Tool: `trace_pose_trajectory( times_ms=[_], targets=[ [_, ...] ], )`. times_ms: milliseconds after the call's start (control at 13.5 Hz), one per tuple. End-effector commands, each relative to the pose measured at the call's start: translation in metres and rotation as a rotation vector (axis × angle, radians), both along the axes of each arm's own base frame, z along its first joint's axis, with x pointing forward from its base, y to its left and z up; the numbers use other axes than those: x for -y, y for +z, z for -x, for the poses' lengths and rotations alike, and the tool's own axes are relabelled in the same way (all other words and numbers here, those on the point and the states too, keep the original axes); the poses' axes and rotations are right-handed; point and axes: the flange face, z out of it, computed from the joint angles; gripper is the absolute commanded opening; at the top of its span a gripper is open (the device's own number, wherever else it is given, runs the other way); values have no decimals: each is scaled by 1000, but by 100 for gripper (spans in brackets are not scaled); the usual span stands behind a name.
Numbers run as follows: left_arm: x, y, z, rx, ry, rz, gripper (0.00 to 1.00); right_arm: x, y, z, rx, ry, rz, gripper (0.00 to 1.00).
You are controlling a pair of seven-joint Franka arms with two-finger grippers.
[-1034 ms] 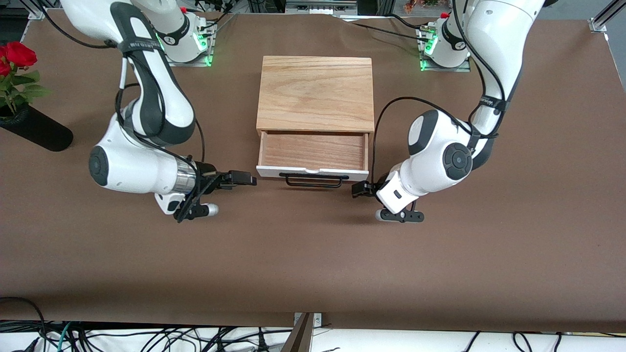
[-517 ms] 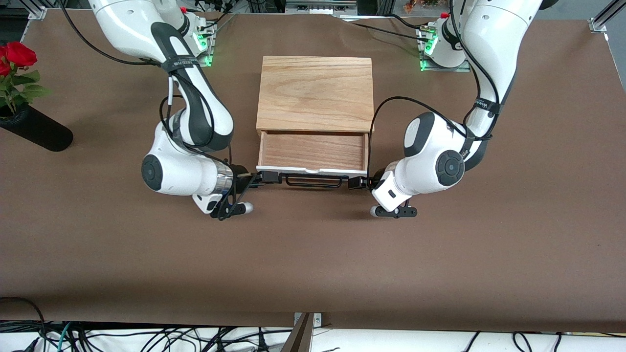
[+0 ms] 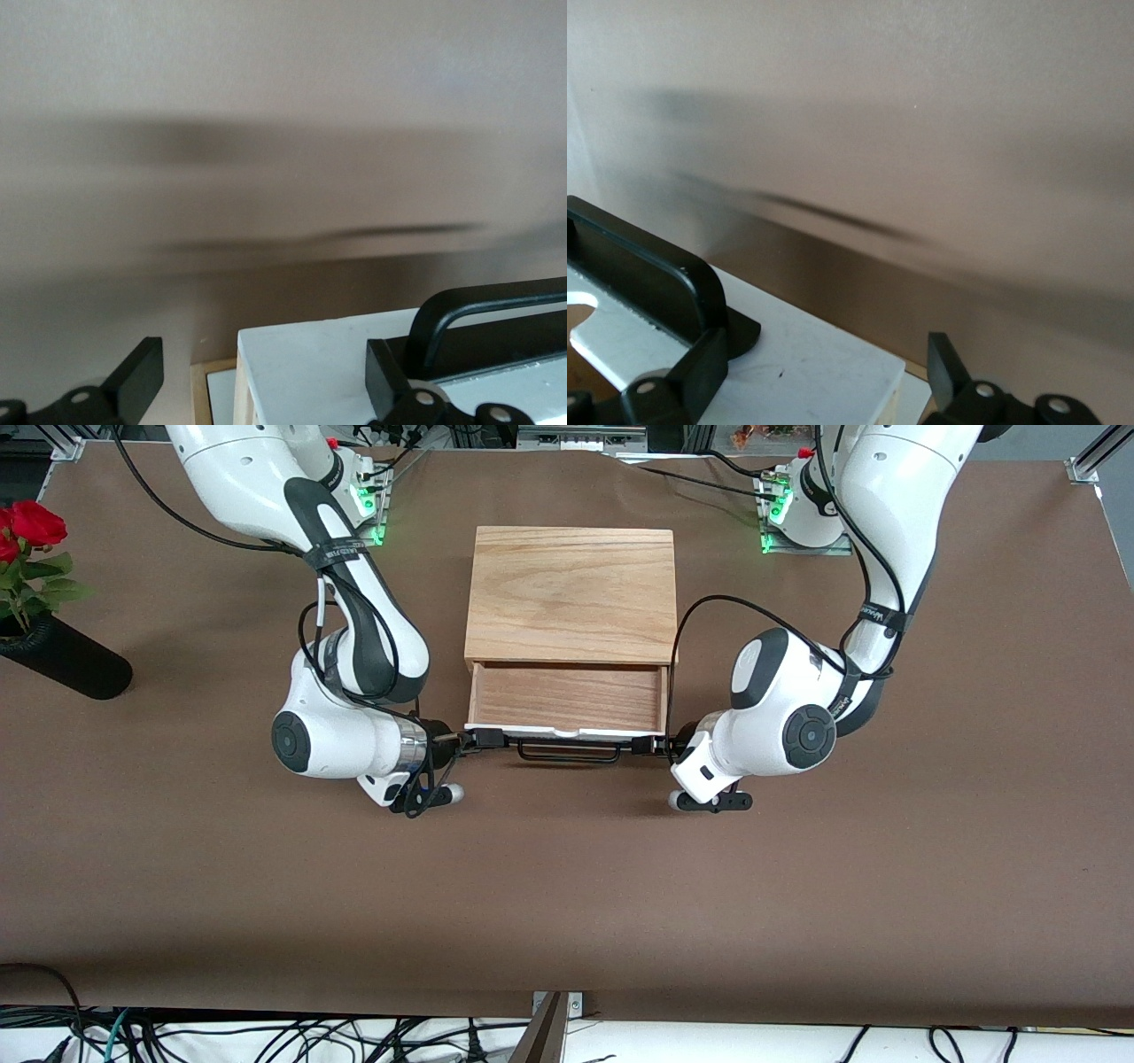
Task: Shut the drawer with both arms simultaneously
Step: 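Place both grippers against the white drawer front beside the handle, then push the drawer into the box with both grippers together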
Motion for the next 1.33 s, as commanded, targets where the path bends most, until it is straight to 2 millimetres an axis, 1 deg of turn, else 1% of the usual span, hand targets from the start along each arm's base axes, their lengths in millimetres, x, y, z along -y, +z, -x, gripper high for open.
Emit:
trace_pose_trajectory(
  times_ms=[0, 517, 738, 960, 1255],
  targets=[
    [1, -5, 13, -98, -31, -1, 100, 0, 3, 12, -44, 33, -22, 100],
    [-1, -18, 35, -256, -92, -33, 100, 4, 7, 36, -159, 98, -25, 100],
    [0, -23, 48, -342, -112, -57, 100, 11, 1, 53, -194, 102, -15, 100],
    [-4, -29, 52, -382, -116, -66, 100, 18, -7, 71, -220, 128, -16, 100],
    [-5, -35, 60, -442, -139, -78, 100, 21, -9, 81, -252, 138, -13, 100]
  ],
)
